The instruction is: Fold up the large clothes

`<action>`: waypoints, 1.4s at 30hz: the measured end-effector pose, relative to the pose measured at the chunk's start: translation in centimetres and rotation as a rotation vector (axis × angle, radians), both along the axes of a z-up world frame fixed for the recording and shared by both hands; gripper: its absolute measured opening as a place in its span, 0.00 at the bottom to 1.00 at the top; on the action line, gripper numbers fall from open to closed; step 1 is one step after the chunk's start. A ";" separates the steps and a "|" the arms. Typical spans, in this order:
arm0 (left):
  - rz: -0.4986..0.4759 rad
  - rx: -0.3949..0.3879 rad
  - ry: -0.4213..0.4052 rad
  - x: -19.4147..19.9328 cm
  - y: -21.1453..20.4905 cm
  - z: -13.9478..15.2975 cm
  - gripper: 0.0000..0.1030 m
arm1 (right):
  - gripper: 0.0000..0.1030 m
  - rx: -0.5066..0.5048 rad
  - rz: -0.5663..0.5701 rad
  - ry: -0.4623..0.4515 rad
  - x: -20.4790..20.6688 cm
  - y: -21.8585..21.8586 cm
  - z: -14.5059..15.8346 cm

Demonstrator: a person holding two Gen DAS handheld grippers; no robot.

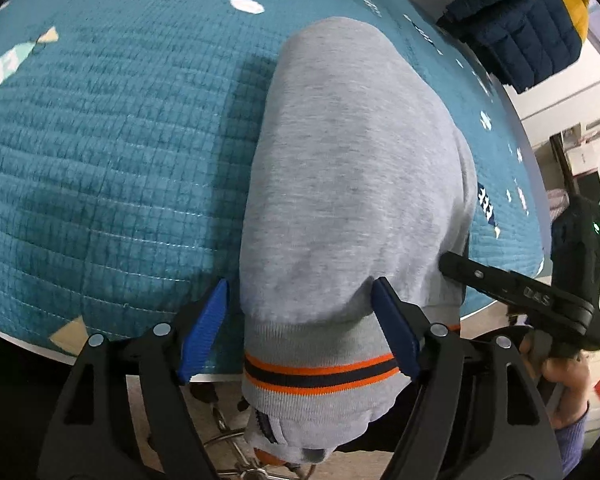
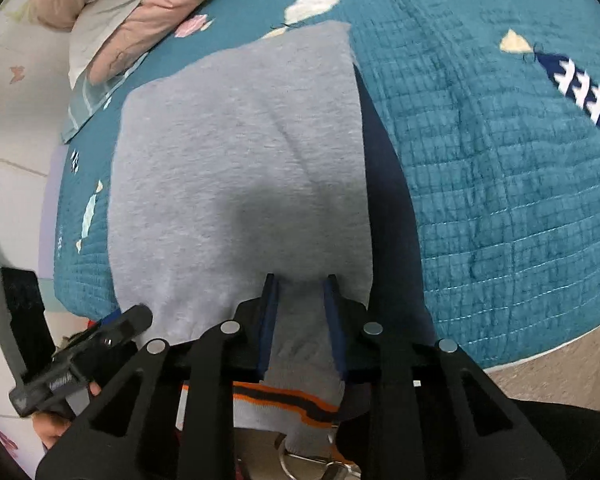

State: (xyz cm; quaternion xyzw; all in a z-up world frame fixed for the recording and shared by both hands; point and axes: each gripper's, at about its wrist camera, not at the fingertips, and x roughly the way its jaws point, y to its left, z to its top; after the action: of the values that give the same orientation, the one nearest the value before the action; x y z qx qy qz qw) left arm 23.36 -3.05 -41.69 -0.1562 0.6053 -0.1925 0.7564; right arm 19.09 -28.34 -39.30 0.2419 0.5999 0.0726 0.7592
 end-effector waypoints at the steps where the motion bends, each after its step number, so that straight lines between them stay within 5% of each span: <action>1: 0.002 -0.002 0.002 0.0 0.0 0.0 0.72 | 0.32 0.020 -0.027 0.000 -0.4 -0.4 0.4; 5: -0.010 0.004 -0.007 -0.2 -0.1 0.5 0.72 | 0.59 0.030 -0.145 0.012 -3.3 -2.5 2.0; 12: -0.008 -0.016 0.021 -0.5 -0.2 0.2 0.72 | 0.61 0.092 -0.204 0.165 -4.2 -2.3 -1.5; 21: 0.014 -0.051 0.054 -0.3 -0.7 -0.6 0.74 | 0.74 0.216 -0.276 0.155 -2.8 -2.4 -4.2; 27: 0.036 -0.123 0.102 -0.7 0.0 -1.0 0.74 | 0.74 0.190 -0.249 0.141 -2.5 -2.1 -3.9; 31: -0.002 -0.098 0.084 -1.2 -0.3 -1.2 0.74 | 0.73 0.292 -0.202 0.104 -1.8 -0.8 -3.5; 37: -0.001 -0.105 0.084 -1.3 -0.9 -1.6 0.74 | 0.73 0.272 -0.218 0.124 -0.8 -0.7 -4.4; 40: -0.023 -0.100 0.070 -1.4 -0.9 -0.9 0.66 | 0.55 0.329 -0.201 0.112 -0.7 -0.9 -3.6; 42: -0.024 -0.114 0.076 -1.3 -0.6 -0.8 0.64 | 0.54 0.334 -0.222 0.121 -0.5 -1.2 -4.4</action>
State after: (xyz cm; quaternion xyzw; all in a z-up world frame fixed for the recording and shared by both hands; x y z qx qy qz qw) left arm 22.05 -3.66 -42.45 -0.1991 0.6236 -0.2295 0.7203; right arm 18.58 -29.51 -43.74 0.4332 0.5935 0.0723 0.6745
